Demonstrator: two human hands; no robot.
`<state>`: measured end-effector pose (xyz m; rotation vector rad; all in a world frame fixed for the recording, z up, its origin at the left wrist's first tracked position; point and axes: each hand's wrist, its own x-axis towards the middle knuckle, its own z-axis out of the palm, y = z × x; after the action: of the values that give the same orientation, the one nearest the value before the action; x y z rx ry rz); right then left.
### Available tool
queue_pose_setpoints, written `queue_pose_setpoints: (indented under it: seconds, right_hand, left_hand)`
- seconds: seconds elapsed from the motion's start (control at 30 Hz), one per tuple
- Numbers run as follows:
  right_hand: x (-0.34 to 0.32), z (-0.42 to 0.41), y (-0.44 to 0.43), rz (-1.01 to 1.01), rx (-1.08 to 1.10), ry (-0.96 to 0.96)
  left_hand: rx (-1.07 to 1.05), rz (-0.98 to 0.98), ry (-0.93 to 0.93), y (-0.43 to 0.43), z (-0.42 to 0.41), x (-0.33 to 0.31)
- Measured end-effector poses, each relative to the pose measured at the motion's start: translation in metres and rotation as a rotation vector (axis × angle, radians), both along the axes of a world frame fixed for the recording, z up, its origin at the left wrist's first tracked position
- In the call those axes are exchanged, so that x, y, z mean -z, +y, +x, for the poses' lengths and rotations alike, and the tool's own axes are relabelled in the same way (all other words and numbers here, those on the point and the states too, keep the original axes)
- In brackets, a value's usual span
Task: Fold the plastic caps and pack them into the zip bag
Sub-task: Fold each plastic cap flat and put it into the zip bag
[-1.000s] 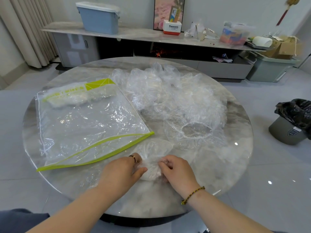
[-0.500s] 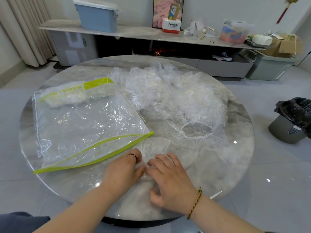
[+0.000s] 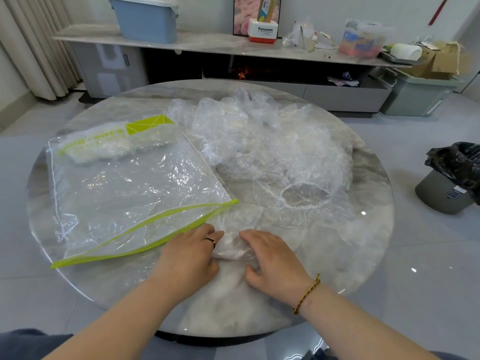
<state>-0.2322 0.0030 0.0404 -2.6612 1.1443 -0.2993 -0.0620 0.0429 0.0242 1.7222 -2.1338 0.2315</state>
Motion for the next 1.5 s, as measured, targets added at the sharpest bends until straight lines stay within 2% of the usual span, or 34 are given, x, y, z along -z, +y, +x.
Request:
queue_pose_setpoints:
  seconds: [0.2, 0.3, 0.33, 0.47, 0.5, 0.57, 0.67, 0.77, 0.83, 0.87, 0.93, 0.97, 1.03, 1.17, 1.27, 1.37, 1.5]
  right_hand:
    - [-0.001, -0.003, 0.002, 0.128, -0.006, -0.096]
    - [-0.004, -0.002, 0.002, 0.159, 0.041, -0.134]
    - [-0.004, -0.002, 0.001, 0.164, 0.07, -0.162]
    - [-0.007, -0.005, -0.001, 0.288, 0.265, -0.281]
    - [-0.008, -0.005, -0.001, 0.33, 0.3, -0.313]
    - [-0.007, -0.002, 0.0, 0.381, 0.332, -0.33]
    - [-0.003, 0.001, 0.001, 0.438, 0.379, -0.365]
    - [-0.001, 0.001, 0.001, 0.429, 0.398, -0.366]
    - [-0.003, 0.002, 0.003, 0.423, 0.387, -0.351]
    - [-0.003, 0.002, 0.004, 0.417, 0.381, -0.339]
    - [-0.005, 0.004, 0.006, 0.406, 0.368, -0.312]
    - [-0.005, 0.005, 0.007, 0.392, 0.355, -0.294]
    - [-0.007, 0.007, 0.009, 0.374, 0.34, -0.251]
    - [-0.009, 0.005, 0.011, 0.279, 0.314, -0.139]
    - [-0.004, 0.005, 0.011, -0.036, 0.263, -0.086]
    - [0.004, 0.004, 0.01, -0.123, 0.181, 0.036]
    - [0.005, 0.002, 0.005, -0.055, 0.223, 0.196]
  left_hand:
    - [-0.008, -0.023, -0.035, 0.002, -0.001, -0.006]
    - [-0.005, 0.032, 0.057, 0.004, -0.003, -0.013]
    - [-0.017, 0.061, 0.152, 0.005, -0.003, -0.016]
    - [-0.12, 0.437, 0.853, 0.005, -0.004, -0.022]
    - [-0.124, 0.487, 0.96, 0.004, -0.005, -0.023]
    - [-0.167, 0.509, 1.079, 0.002, -0.007, -0.025]
    - [-0.283, 0.472, 1.1, 0.0, -0.009, -0.023]
    - [-0.352, 0.44, 0.98, 0.003, -0.011, -0.026]
    - [-0.381, 0.34, 0.63, 0.007, -0.011, -0.029]
    - [-0.341, 0.2, 0.432, 0.007, -0.011, -0.027]
    - [-0.124, -0.002, 0.234, 0.01, -0.013, -0.018]
    - [-0.011, -0.043, 0.179, 0.012, -0.018, -0.013]
    - [0.116, 0.0, 0.072, 0.019, -0.028, -0.001]
    - [0.044, 0.257, -0.006, 0.024, -0.03, 0.012]
    - [0.005, 0.433, -0.029, 0.023, -0.025, 0.006]
    - [-0.026, 0.442, -0.076, 0.023, -0.027, 0.008]
    - [0.027, 0.395, -0.112, 0.025, -0.03, 0.012]
